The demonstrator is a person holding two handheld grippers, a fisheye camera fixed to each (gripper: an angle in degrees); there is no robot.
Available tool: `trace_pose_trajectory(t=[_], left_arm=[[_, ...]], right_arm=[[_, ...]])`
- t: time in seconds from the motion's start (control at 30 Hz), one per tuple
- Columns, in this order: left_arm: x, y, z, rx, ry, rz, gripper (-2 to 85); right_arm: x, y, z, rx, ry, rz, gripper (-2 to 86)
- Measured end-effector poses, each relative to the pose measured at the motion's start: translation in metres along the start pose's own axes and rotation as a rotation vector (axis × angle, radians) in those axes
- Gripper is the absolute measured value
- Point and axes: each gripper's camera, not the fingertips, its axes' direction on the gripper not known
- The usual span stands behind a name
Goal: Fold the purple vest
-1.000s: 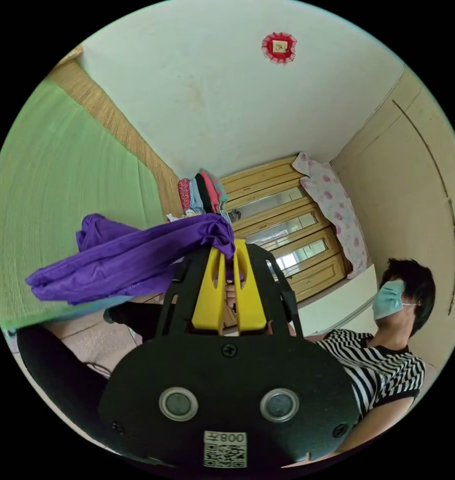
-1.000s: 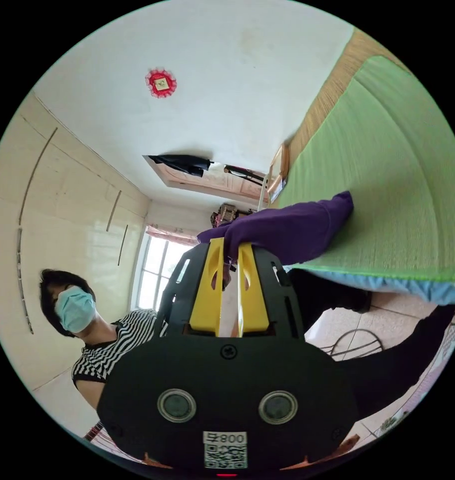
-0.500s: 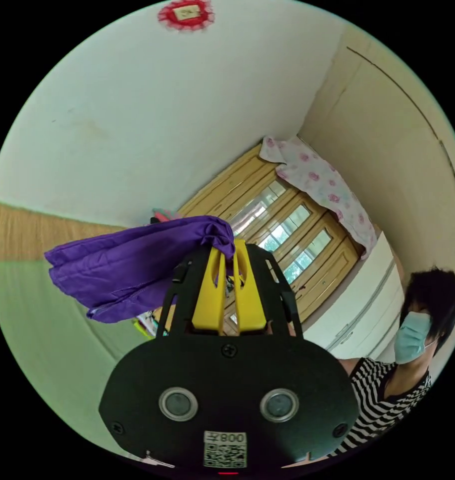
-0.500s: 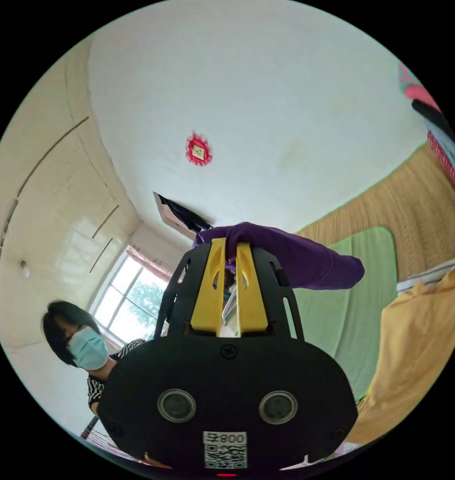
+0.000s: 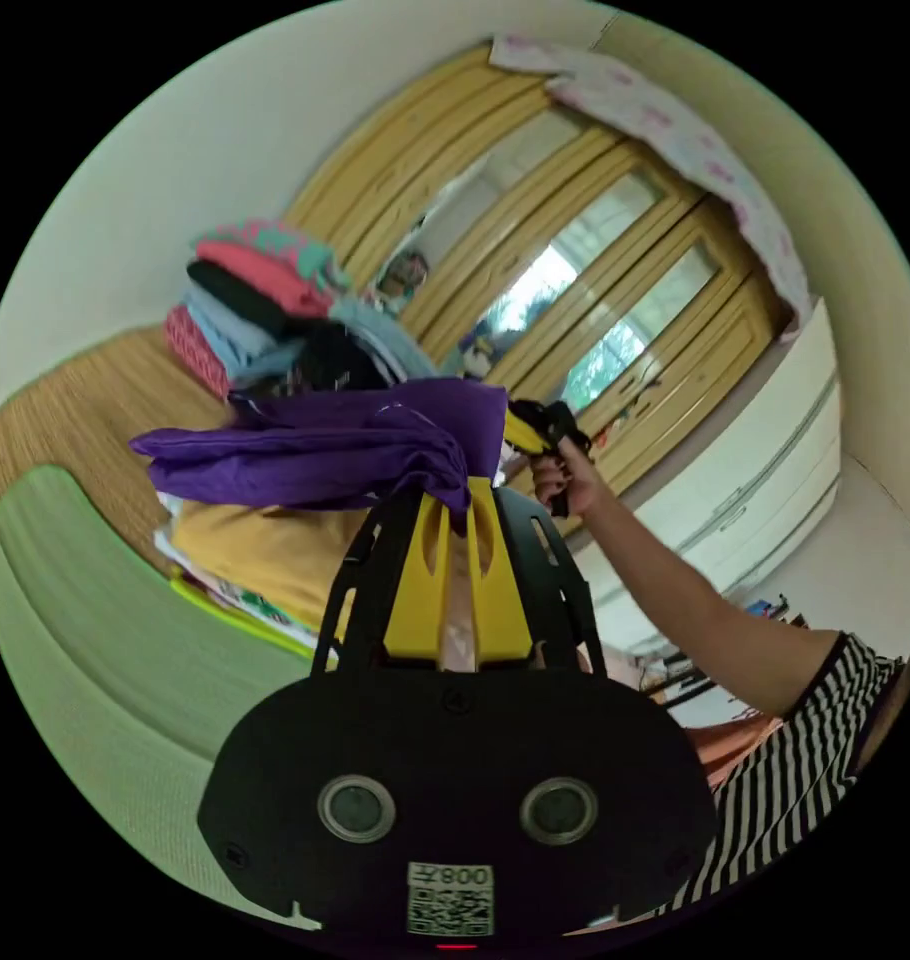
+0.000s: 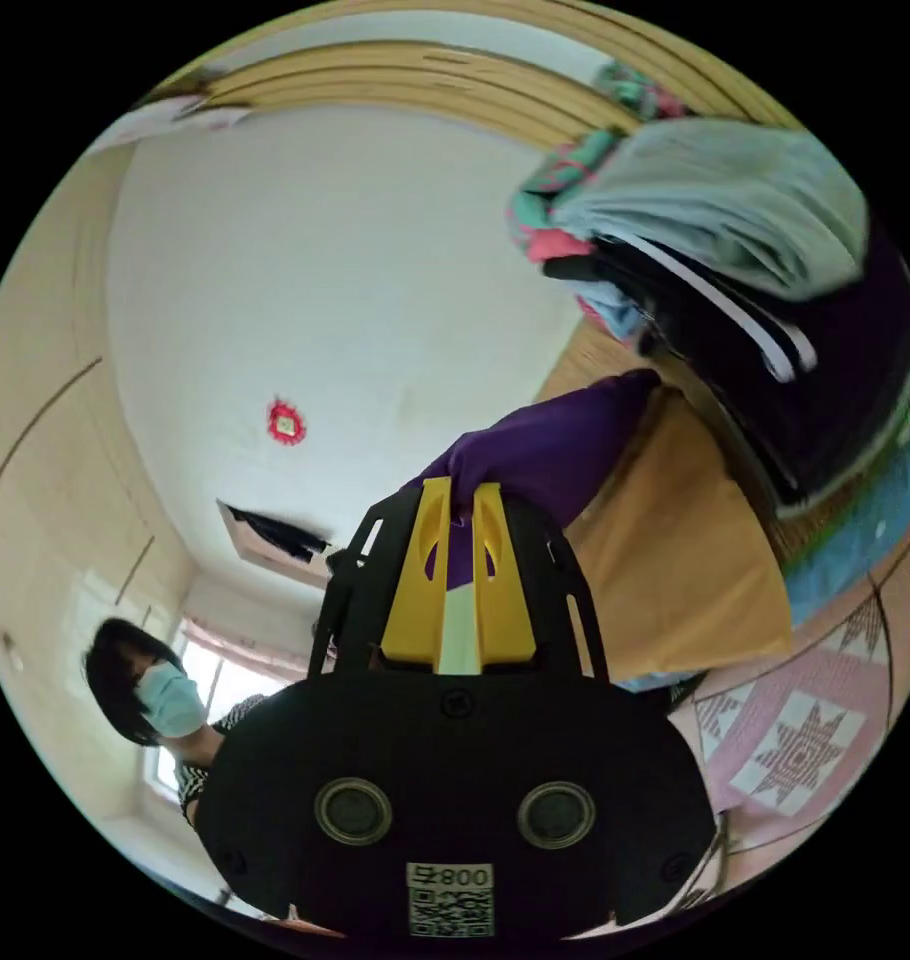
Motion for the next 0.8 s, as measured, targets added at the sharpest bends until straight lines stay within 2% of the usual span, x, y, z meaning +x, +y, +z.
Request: trace_pose_trajectory(t=[0.07, 0.2, 0.4, 0.53, 0.67, 0.8], left_arm=[[-0.006, 0.009, 0.041, -0.075, 0.033, -0.037, 3.2], [-0.002, 0.003, 0.067, -0.09, 0.034, -0.036, 3.2], [-0.001, -0.021, 0.111, -0.123, 0.043, -0.035, 3.6], [-0.024, -0.011, 0.16, -0.225, 0.025, -0.121, 4.1], [-0.046, 0.002, 0.182, -0.239, 0.103, -0.202, 5.2], [-0.045, 0.008, 0.18, -0.242, 0.153, -0.193, 6.3]], right_arm=[[0.048, 0.034, -0.003, 0.022, -0.056, 0.05, 2.5], [0.069, 0.057, 0.0, 0.004, -0.054, 0.039, 2.5], [0.071, 0.065, 0.009, -0.025, 0.029, 0.02, 2.6], [0.112, 0.094, 0.015, -0.045, 0.125, 0.145, 2.5], [0.132, 0.135, -0.004, 0.105, 0.115, 0.201, 1.4], [0.096, 0.157, -0.011, 0.21, 0.19, 0.114, 0.4]])
